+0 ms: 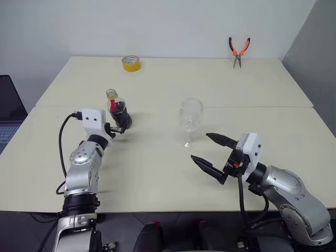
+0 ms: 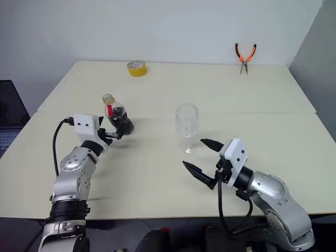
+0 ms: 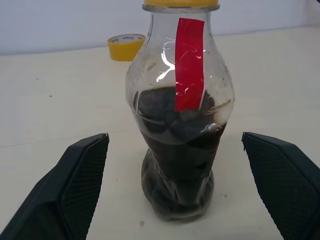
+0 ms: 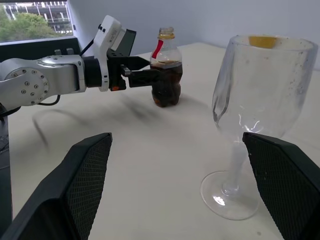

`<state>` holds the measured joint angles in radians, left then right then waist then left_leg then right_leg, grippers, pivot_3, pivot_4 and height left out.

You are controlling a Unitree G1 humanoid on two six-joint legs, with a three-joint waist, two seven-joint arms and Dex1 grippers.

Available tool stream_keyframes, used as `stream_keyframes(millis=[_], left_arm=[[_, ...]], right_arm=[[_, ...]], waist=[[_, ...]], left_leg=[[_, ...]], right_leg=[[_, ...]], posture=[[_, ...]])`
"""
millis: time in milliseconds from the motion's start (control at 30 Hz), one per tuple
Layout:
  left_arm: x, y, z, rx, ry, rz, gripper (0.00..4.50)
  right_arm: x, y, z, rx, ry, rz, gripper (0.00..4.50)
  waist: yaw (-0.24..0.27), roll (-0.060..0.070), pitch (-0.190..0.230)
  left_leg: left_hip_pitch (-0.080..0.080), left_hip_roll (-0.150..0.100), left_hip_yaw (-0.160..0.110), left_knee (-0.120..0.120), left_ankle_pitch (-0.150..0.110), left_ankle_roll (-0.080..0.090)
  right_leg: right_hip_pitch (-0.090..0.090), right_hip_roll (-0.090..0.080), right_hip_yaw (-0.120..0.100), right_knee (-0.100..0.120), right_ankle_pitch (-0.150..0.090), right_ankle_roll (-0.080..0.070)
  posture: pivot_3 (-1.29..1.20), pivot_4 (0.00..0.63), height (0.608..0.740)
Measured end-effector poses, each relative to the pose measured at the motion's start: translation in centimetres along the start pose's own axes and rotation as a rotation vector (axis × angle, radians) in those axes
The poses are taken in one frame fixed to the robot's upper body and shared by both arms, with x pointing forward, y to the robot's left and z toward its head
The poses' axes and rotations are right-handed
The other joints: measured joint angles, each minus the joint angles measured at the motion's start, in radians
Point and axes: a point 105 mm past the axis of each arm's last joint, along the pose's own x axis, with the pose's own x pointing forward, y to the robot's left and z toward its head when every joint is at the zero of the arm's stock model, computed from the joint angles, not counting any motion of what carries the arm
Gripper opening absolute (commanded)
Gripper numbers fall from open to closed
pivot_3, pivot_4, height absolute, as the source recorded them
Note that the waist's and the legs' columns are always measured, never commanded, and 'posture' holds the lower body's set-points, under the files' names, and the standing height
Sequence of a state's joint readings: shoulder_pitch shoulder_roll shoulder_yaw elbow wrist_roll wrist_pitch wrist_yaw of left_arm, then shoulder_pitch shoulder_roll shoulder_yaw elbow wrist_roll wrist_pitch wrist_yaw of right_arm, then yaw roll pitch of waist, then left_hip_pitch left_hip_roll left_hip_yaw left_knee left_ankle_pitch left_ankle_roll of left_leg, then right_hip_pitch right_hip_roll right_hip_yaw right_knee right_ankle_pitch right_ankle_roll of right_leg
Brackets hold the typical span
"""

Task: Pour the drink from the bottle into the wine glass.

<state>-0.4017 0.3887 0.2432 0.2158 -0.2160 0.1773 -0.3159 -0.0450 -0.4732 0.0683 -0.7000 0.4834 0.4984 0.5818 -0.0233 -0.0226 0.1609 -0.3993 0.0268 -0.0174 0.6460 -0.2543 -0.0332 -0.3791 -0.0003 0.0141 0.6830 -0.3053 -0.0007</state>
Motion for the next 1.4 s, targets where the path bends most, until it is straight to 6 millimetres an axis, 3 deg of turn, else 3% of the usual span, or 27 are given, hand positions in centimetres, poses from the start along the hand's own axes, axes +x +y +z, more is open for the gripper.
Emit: stream_keyframes(millis=[300, 400, 667, 767, 967, 1200, 1400], left_arm=[[2.2, -0.3, -0.2, -0.042, 0.009, -0.006, 4.50], [3.2, -0.9, -0.2, -0.053, 0.010, -0.023, 3.88], [3.9, -1.6, -0.7, -0.056, 0.018, -0.051, 1.44], [3.9, -1.6, -0.7, -0.063, 0.023, -0.057, 1.02], [3.7, -2.1, 1.2, -0.029, -0.019, -0.093, 0.91], [4.5, -8.1, 7.1, 0.347, -0.182, -0.380, 0.87], [4.8, -12.5, 8.4, 0.595, -0.282, -0.584, 0.86]], right_arm=[[0.3, -0.3, 0.3, -0.011, -0.006, -0.012, 4.47], [0.5, -0.6, 0.4, -0.014, -0.007, -0.014, 4.50], [0.5, -0.8, 0.1, -0.016, 0.005, -0.027, 4.50], [0.3, -0.9, -0.1, -0.016, 0.013, -0.038, 4.50], [0.1, -1.0, -0.3, -0.010, 0.013, -0.064, 4.50], [0.5, -1.7, 1.9, -0.033, -0.071, -0.119, 4.50], [0.8, -2.4, 2.7, -0.043, -0.099, -0.170, 4.50]], waist=[[0.001, 0.000, 0.000], [0.001, 0.000, 0.000], [0.000, 0.000, 0.000], [0.000, 0.000, 0.000], [0.000, -0.001, 0.001], [0.016, -0.002, 0.001], [0.017, -0.002, 0.001]], left_leg=[[0.000, 0.000, 0.000, 0.000, 0.000, 0.000], [0.000, 0.000, 0.000, 0.000, 0.000, 0.000], [-0.001, 0.000, 0.000, 0.000, 0.000, 0.000], [-0.001, 0.000, 0.000, 0.000, 0.000, 0.000], [-0.001, 0.000, 0.000, 0.000, 0.000, 0.000], [-0.001, -0.001, 0.000, 0.001, 0.000, -0.001], [-0.001, -0.001, 0.001, 0.000, 0.000, 0.000]], right_leg=[[0.000, 0.000, 0.000, 0.000, 0.000, 0.000], [0.000, 0.000, 0.000, 0.000, 0.000, 0.000], [0.000, 0.000, 0.000, 0.000, 0.000, 0.000], [0.000, 0.000, 0.000, 0.000, 0.000, 0.000], [0.000, 0.000, 0.000, 0.000, 0.000, 0.000], [0.000, 0.000, 0.000, 0.000, 0.000, 0.000], [-0.001, 0.000, 0.001, 0.000, 0.000, 0.000]], posture=[[0.00, 0.150, 0.740], [0.00, 0.150, 0.740], [0.00, 0.150, 0.740], [0.00, 0.150, 0.740], [0.00, 0.150, 0.740], [0.00, 0.150, 0.740], [0.00, 0.150, 0.740]])
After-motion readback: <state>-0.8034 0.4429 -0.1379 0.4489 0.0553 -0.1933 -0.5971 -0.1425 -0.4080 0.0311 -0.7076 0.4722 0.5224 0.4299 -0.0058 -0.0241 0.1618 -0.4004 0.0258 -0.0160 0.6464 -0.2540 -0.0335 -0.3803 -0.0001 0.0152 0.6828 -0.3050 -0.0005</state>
